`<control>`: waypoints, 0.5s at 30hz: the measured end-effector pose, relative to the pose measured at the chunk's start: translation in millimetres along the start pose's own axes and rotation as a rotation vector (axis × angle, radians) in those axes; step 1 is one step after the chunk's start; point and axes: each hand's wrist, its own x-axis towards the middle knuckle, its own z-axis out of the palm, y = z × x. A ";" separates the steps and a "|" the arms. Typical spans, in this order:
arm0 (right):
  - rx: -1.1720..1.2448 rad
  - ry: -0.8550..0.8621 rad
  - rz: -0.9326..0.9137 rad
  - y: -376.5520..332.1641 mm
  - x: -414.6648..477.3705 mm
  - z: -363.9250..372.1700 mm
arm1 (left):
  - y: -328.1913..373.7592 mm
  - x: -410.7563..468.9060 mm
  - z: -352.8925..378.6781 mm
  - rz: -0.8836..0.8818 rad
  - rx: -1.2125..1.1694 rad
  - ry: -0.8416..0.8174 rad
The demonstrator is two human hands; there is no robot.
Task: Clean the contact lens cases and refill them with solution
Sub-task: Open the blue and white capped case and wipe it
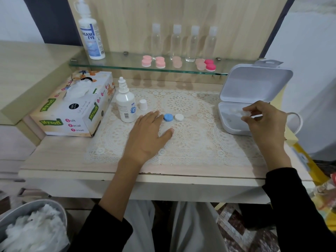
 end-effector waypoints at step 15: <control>0.085 0.014 0.203 -7.3 0.5 1.3 | 0.4 0.1 -1.2 -0.005 -0.002 -0.007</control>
